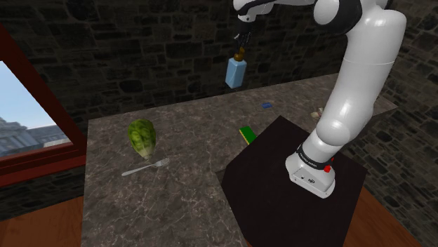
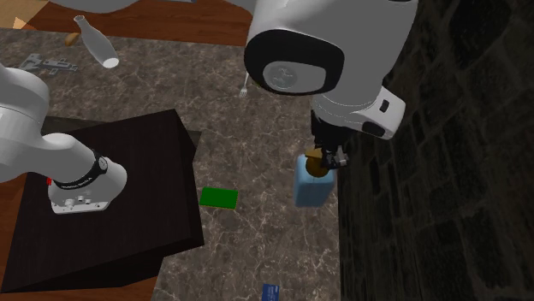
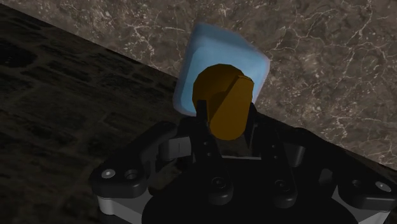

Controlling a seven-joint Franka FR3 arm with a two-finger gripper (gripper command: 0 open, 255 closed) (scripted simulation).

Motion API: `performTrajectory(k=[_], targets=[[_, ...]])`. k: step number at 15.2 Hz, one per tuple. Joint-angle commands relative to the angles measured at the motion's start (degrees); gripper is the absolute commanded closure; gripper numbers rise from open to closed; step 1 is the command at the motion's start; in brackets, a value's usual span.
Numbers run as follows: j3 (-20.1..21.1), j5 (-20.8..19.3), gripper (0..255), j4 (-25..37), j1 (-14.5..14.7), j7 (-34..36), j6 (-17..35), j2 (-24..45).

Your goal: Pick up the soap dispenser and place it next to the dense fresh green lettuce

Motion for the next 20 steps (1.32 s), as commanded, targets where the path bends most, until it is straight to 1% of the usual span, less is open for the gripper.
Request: performTrajectory(k=[1,11,20], targets=[[-0.05,-0.14,255,0.92,0.03,0.1,-1.3,-0.41],[-0.25,-0.59,255,6.9,-0.02,0.34,-8.52,-1.69],[-0.38,-0.65,255,13.84,-0.28,0.37,-15.45,-1.7]])
